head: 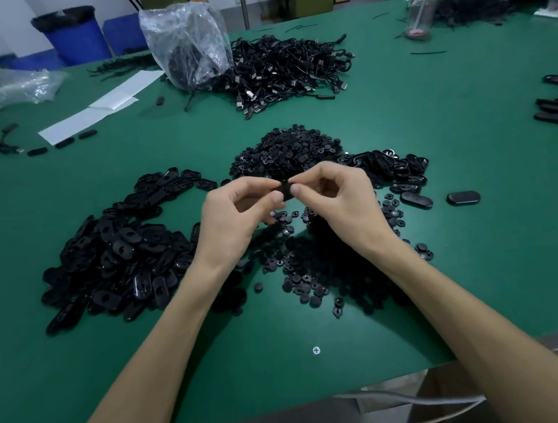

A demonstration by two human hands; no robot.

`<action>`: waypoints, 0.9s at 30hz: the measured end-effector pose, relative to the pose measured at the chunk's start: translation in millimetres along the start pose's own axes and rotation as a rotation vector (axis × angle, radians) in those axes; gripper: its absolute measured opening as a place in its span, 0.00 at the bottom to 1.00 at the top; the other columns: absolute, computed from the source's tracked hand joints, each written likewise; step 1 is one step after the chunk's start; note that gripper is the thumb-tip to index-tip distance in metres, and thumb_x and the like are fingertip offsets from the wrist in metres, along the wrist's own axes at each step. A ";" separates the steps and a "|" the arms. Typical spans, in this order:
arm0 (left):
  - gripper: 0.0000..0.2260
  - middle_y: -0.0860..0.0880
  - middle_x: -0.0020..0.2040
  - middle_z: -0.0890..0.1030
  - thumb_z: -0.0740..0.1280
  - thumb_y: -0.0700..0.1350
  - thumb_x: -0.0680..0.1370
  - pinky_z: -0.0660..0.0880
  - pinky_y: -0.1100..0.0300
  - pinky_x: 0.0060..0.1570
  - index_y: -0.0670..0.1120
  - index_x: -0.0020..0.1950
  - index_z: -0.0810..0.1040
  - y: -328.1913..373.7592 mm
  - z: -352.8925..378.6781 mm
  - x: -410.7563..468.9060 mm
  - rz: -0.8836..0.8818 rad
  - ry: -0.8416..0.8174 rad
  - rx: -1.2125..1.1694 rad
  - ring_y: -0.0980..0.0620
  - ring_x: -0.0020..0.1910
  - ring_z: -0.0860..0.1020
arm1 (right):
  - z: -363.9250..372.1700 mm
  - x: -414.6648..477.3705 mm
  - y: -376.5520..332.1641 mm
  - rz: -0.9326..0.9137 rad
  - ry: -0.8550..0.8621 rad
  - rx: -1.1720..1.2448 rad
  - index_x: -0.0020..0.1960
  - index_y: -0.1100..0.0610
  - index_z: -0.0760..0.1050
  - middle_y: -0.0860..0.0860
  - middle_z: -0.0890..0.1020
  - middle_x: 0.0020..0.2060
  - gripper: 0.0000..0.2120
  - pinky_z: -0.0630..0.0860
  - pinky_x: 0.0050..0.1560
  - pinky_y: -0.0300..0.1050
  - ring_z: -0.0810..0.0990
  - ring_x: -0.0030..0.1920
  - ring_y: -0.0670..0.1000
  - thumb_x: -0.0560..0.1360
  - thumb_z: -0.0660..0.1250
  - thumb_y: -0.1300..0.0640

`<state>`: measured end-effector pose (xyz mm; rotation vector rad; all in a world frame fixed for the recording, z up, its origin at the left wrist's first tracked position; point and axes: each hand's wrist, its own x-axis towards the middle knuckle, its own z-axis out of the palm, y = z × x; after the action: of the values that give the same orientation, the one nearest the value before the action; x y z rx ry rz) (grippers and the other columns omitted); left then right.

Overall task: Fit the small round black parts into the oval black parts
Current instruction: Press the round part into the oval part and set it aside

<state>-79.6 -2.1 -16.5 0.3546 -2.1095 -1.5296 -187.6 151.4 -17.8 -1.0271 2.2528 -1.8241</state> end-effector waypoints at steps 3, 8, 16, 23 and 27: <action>0.07 0.49 0.54 0.85 0.69 0.42 0.83 0.80 0.57 0.56 0.46 0.60 0.83 -3.8 -14.5 4.3 0.070 0.207 0.567 0.54 0.52 0.83 | -15.0 9.1 3.1 -0.019 0.232 -0.194 0.51 0.54 0.83 0.46 0.82 0.44 0.03 0.75 0.45 0.35 0.77 0.41 0.40 0.79 0.71 0.60; 0.17 0.31 0.62 0.75 0.65 0.48 0.84 0.69 0.41 0.64 0.33 0.62 0.74 -13.8 -46.9 5.7 -0.310 0.259 1.317 0.33 0.63 0.73 | -42.1 16.9 18.3 0.083 0.445 -0.557 0.56 0.60 0.81 0.55 0.78 0.54 0.07 0.73 0.57 0.49 0.77 0.54 0.55 0.82 0.65 0.60; 0.21 0.38 0.50 0.81 0.60 0.57 0.86 0.63 0.41 0.60 0.38 0.52 0.76 -18.7 -51.9 9.6 -0.319 0.246 1.312 0.36 0.54 0.75 | -45.8 16.2 27.3 0.274 0.356 -0.854 0.62 0.63 0.79 0.60 0.74 0.60 0.14 0.66 0.62 0.53 0.71 0.61 0.62 0.80 0.60 0.65; 0.22 0.45 0.39 0.81 0.72 0.64 0.76 0.62 0.44 0.60 0.44 0.42 0.80 -18.3 -53.9 14.7 -0.365 0.187 1.126 0.38 0.53 0.75 | -30.9 13.3 22.9 -0.003 0.200 -0.703 0.61 0.60 0.81 0.55 0.76 0.54 0.12 0.67 0.63 0.49 0.70 0.59 0.56 0.82 0.67 0.56; 0.17 0.46 0.41 0.83 0.74 0.60 0.76 0.60 0.45 0.57 0.46 0.40 0.81 -17.2 -51.1 15.0 -0.340 0.219 1.083 0.39 0.53 0.76 | -17.2 10.5 23.1 -0.069 0.005 -0.669 0.64 0.56 0.81 0.52 0.77 0.55 0.16 0.66 0.66 0.50 0.68 0.61 0.54 0.80 0.70 0.49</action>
<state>-66.0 -56.4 -16.8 1.2224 -2.5806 -0.2933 -213.8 162.1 -29.6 -1.1736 2.9375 -1.0783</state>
